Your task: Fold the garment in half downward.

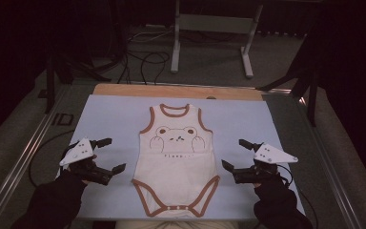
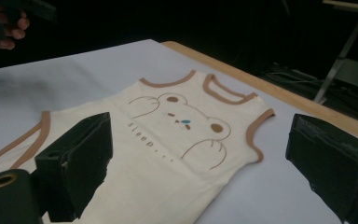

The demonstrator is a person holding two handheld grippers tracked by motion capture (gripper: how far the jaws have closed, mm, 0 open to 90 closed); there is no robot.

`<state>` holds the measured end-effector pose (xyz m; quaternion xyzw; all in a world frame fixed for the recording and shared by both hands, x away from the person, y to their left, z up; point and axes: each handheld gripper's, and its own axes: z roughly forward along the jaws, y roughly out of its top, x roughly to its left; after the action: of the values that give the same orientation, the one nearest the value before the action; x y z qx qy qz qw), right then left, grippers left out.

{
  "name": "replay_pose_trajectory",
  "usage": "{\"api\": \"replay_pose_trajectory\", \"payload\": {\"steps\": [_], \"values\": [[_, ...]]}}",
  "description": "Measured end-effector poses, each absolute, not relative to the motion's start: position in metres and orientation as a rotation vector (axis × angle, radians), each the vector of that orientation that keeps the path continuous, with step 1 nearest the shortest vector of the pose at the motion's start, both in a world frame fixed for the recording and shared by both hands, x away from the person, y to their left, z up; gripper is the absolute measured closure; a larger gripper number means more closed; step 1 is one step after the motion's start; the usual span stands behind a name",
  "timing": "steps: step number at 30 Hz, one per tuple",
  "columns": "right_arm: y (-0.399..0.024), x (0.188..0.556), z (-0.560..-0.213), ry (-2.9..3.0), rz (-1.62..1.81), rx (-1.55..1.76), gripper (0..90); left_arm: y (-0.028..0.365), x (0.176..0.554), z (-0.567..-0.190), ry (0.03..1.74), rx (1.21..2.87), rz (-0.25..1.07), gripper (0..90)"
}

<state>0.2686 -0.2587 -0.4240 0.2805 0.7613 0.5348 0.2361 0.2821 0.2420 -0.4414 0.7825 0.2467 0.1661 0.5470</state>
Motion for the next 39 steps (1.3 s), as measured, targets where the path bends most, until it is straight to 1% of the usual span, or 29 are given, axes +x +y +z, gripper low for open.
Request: {"api": "replay_pose_trajectory", "payload": {"steps": [7, 11, 13, 28, 39], "values": [[-0.256, 0.286, -0.419, 2.081, 1.477, 0.773, 7.3, 0.234, 0.299, -0.432, 0.602, 1.854, 0.374, 0.0], [-0.251, 0.298, -0.42, 2.107, 1.475, 0.787, 7.3, 0.23, 0.306, -0.428, 0.601, 1.862, 0.402, 0.0], [-0.248, 0.302, -0.421, 2.116, 1.459, 0.8, 7.3, 0.228, 0.311, -0.427, 0.61, 1.864, 0.395, 0.0], [-0.232, 0.339, -0.424, 2.14, 1.466, 0.816, 7.4, 0.212, 0.345, -0.427, 0.633, 1.886, 0.386, 0.1], [-0.216, 0.373, -0.437, 2.142, 1.458, 0.833, 7.4, 0.202, 0.369, -0.43, 0.638, 1.894, 0.404, 0.1]]}}
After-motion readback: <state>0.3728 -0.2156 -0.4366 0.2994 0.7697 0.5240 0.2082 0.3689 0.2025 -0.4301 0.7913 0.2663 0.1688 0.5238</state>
